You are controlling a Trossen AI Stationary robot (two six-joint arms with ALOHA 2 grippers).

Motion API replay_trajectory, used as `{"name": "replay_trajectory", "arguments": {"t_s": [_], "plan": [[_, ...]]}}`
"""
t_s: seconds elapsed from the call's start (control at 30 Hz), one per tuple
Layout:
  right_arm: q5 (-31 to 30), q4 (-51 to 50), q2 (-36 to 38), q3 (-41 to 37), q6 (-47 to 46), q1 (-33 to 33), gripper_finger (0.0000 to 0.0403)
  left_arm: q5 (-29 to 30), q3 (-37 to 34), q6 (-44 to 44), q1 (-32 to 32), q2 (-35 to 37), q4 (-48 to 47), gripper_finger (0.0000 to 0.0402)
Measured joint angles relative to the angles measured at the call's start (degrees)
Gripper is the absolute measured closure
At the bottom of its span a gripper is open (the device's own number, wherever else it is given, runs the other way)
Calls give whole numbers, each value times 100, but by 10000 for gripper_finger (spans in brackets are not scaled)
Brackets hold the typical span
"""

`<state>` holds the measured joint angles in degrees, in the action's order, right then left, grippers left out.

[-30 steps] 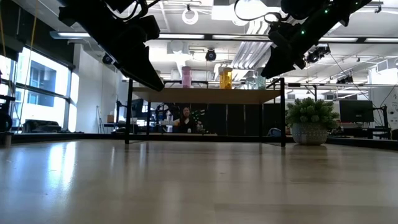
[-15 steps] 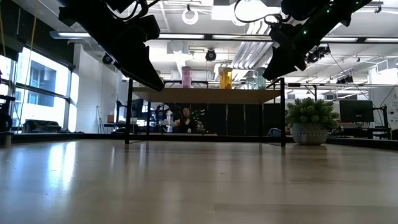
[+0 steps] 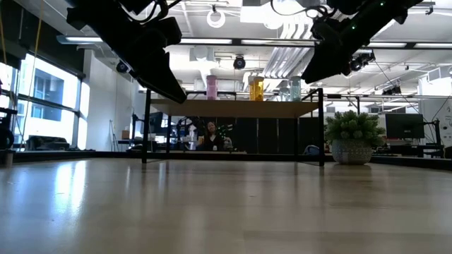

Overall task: Pick and place medicine bottles onto shelf by color
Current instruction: Put the yellow pill bottle on the shelf aligned with the other yellow pill bottles

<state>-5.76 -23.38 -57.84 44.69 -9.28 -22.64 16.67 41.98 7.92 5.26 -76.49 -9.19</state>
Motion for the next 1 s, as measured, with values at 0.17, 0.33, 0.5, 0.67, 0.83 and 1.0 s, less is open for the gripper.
{"name": "replay_trajectory", "arguments": {"t_s": [0.17, 0.33, 0.5, 0.67, 0.83, 1.0], "plan": [[-4, -86, 297, 0, -125, 140, 272, 0, 0, 0, 0, 0, 0, 209], [164, -202, 508, 0, -528, 441, 272, 0, 0, 0, 0, 0, 0, 209], [704, -481, 557, 0, -1331, 941, 272, 0, 0, 0, 0, 0, 0, 209], [754, -866, 555, -18, -2117, 1707, 272, 0, 0, 15, -23, 0, 0, 209], [373, -1053, 533, -86, -2907, 2592, 272, 0, 0, 72, -82, 0, 0, 209], [-235, -1287, 533, -160, -3624, 3569, 272, -1, 0, 230, -163, 0, 0, 209]]}}
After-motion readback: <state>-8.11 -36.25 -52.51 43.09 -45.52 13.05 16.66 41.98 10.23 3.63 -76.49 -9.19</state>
